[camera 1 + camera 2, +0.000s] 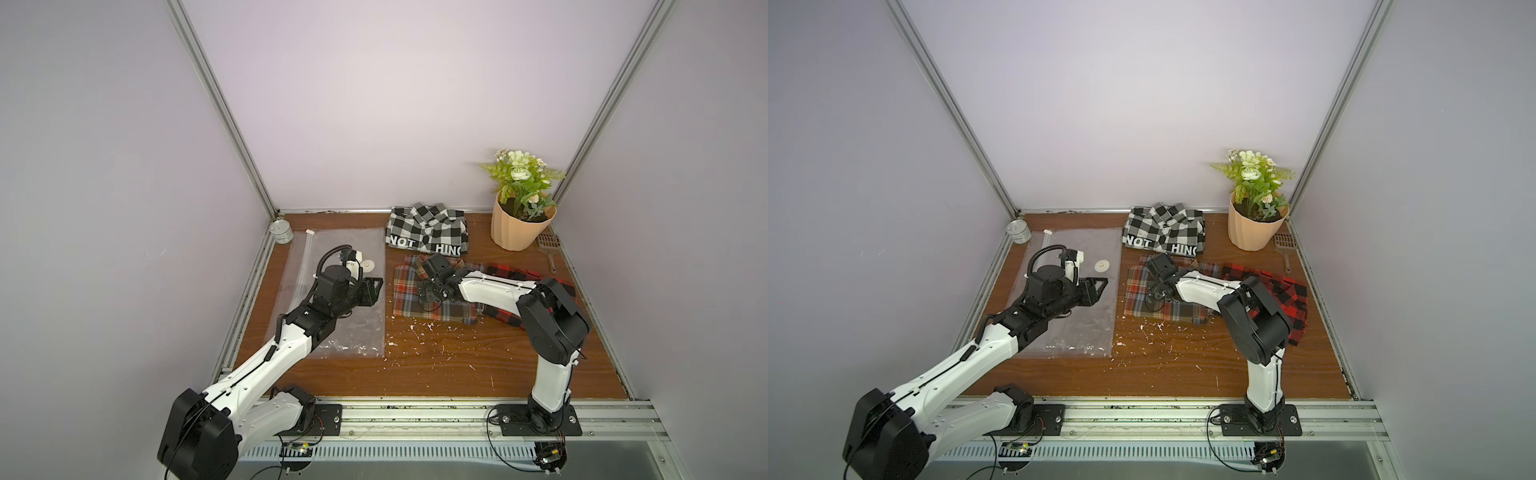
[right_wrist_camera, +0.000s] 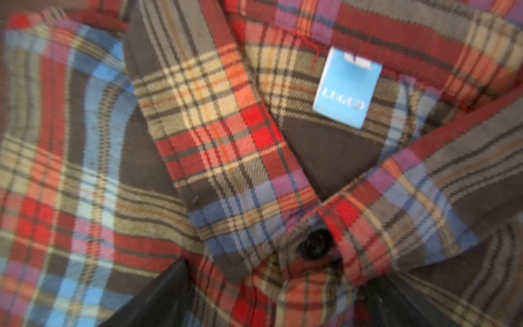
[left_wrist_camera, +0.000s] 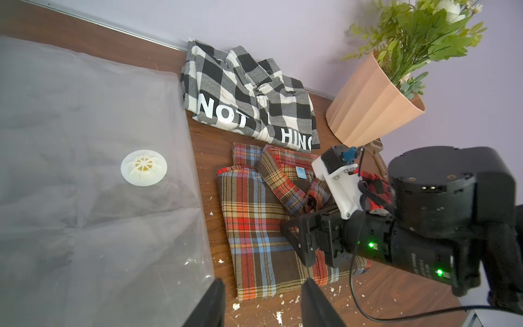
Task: Take the shirt out of the vacuum bag
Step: Move the shirt at the center of the board.
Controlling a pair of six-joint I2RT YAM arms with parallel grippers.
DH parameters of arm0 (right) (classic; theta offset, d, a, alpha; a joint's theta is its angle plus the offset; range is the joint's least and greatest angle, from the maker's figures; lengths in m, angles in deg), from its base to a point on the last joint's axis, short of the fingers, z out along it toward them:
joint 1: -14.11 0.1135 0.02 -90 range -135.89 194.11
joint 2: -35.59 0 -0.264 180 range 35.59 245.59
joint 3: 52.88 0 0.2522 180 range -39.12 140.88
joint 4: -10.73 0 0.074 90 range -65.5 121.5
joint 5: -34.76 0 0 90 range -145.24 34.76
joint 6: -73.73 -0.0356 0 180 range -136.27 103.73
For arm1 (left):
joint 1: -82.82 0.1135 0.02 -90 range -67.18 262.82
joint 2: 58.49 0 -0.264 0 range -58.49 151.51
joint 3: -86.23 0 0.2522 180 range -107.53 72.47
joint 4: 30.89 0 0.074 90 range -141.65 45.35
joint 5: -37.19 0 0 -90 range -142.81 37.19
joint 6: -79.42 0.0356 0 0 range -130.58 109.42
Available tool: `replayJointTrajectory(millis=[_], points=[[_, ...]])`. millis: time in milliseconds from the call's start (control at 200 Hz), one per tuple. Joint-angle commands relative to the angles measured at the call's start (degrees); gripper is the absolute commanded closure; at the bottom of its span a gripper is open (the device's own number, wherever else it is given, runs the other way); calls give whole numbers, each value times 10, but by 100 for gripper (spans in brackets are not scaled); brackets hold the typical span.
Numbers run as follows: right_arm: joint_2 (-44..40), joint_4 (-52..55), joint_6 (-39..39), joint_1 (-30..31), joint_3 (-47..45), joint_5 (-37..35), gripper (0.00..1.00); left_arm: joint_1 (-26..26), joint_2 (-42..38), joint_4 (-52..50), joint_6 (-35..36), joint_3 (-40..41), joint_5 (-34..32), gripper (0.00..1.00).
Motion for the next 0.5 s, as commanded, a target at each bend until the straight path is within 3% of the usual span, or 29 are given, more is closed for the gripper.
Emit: replayJointTrajectory(millis=[0,345,495], points=[[30,16,18,13,21,8,3,5,-4,-3,6,3,-9,54],[71,40,29,21,100,1,2,6,10,5,10,3,-8,53],[33,43,4,19,91,3,2,5,8,2,15,2,-9,53]])
